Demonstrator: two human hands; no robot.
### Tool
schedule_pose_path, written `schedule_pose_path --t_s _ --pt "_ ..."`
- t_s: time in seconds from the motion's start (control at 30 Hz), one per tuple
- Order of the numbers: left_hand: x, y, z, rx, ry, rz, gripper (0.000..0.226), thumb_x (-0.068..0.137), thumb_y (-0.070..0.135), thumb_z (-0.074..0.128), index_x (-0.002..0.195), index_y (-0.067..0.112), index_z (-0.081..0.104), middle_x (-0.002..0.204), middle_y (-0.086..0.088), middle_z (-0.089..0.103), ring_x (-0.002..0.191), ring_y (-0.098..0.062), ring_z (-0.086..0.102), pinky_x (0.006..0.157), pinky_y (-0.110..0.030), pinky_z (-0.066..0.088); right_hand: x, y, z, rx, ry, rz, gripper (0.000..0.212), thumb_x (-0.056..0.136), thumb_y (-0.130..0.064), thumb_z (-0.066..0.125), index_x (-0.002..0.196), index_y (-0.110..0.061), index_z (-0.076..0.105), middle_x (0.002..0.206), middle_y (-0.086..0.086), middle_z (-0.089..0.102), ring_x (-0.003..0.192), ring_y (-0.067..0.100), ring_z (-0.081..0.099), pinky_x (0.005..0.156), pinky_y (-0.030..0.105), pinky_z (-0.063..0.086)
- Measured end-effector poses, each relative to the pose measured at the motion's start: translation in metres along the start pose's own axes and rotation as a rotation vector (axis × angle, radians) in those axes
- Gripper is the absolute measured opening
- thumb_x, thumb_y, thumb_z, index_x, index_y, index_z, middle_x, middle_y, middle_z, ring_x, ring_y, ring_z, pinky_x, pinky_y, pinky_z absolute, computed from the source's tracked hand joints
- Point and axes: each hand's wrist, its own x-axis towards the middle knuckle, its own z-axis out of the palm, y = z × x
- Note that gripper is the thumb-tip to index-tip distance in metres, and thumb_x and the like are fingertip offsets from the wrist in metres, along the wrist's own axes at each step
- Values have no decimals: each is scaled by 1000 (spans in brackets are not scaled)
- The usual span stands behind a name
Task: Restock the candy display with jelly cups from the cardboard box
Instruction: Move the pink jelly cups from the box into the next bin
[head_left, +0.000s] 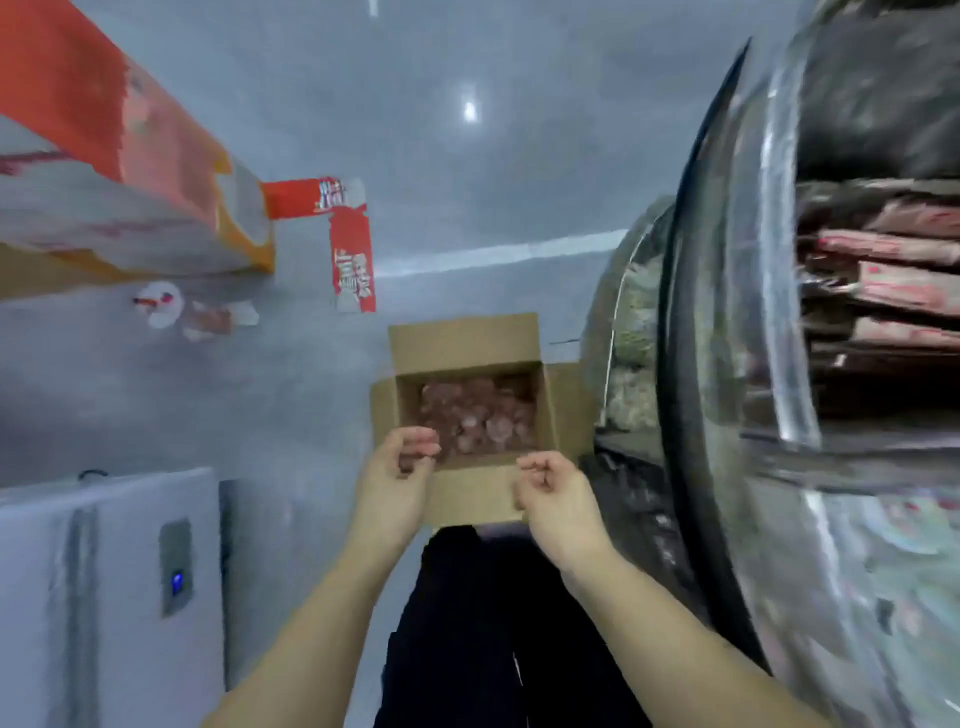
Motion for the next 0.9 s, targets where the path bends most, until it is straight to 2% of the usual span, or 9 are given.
schedule_pose_path --t_s 0.1,0.13,0.23,0.37,0.47,0.6,0.7,0.77,0.9 --pt "59 -87 16 80 -3 -135 23 87 -8 46 99 8 57 85 -2 58 79 -19 54 64 -12 43 91 75 37 -139 104 161 15 86 1 47 89 -11 54 81 13 55 76 22 52 65 27 39" --pt "78 -113 25 120 -27 -161 24 86 -7 46 103 6 58 88 -5 60 79 -22 55 63 -16 44 121 97 45 -177 135 195 16 84 1 47 90 -12 56 83 14 55 77 23 51 64 26 38" --pt "136 -176 54 159 -94 -198 25 87 -1 48 108 6 59 95 -7 61 84 -21 55 68 -22 40 205 144 59 -299 158 248 21 84 -2 52 102 -7 61 91 13 59 88 28 56 75 29 44" --pt "217 -235 92 75 -28 -295 24 88 6 49 109 8 60 100 -9 64 94 -23 59 83 -24 44 296 170 74 -576 73 93 26 87 -17 60 111 -6 58 110 17 62 105 31 57 91 33 43" --pt "267 -268 118 43 -86 -374 31 84 7 57 115 5 55 105 -14 64 101 -29 60 93 -33 48 344 184 81 -900 29 -21 48 86 -25 61 125 -3 46 127 24 47 118 38 46 100 37 37" --pt "310 -292 158 139 -131 -441 47 78 27 71 116 3 58 116 -16 63 108 -31 60 92 -37 50 385 199 88 -1206 92 -67 56 85 -40 60 128 -7 46 137 27 38 119 39 45 93 36 42" --pt "323 -301 184 411 -137 -395 52 76 46 71 105 4 65 112 -16 66 106 -32 61 78 -27 44 397 208 88 -1142 173 -89 61 82 -30 66 135 -16 37 149 26 14 116 42 48 92 35 43" --pt "322 -302 189 489 -103 -371 52 77 47 69 105 3 65 114 -17 65 108 -33 59 73 -27 39 398 207 85 -1077 195 -98 57 80 -19 66 131 -17 41 149 25 12 113 43 51 92 34 42" --pt "297 -290 162 230 55 -349 55 71 32 78 113 5 54 116 -14 62 108 -30 58 88 -30 46 363 195 85 -828 266 -154 45 75 -12 63 119 -9 52 135 26 29 109 41 48 97 31 37"
